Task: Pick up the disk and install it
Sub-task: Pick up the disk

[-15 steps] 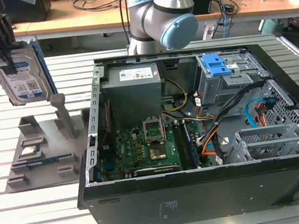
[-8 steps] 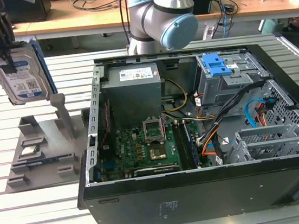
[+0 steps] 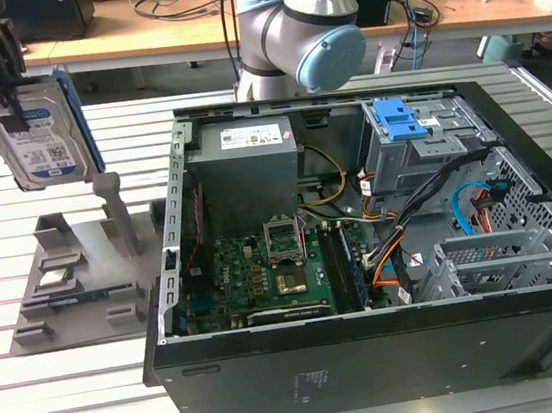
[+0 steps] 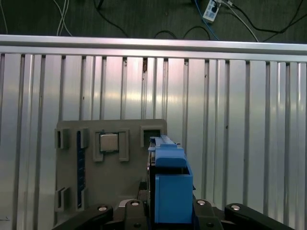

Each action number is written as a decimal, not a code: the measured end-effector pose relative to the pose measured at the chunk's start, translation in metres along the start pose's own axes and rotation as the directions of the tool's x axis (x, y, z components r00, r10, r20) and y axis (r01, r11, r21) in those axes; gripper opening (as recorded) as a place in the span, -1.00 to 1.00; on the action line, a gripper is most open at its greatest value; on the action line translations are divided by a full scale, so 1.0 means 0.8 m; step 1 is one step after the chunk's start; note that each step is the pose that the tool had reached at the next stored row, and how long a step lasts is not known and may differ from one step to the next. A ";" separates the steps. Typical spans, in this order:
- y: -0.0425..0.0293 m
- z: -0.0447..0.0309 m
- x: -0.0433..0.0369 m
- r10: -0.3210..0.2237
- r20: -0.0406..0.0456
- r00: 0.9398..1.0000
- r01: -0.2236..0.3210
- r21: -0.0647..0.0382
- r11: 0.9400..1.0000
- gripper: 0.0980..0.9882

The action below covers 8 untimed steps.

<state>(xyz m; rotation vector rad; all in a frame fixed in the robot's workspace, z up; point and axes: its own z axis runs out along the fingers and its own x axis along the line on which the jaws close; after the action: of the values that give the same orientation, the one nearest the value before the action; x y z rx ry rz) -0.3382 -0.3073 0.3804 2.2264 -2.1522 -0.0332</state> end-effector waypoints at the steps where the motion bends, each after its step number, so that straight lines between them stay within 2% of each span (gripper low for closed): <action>1: 0.0001 -0.0021 0.000 0.000 0.000 1.000 0.000 0.000 1.000 -0.41; 8: 0.0008 -0.0192 -0.002 0.000 0.000 1.000 0.000 0.000 1.000 -0.41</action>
<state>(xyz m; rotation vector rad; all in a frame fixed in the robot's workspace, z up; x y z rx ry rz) -0.3382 -0.3053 0.3957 2.2262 -2.1521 -0.0328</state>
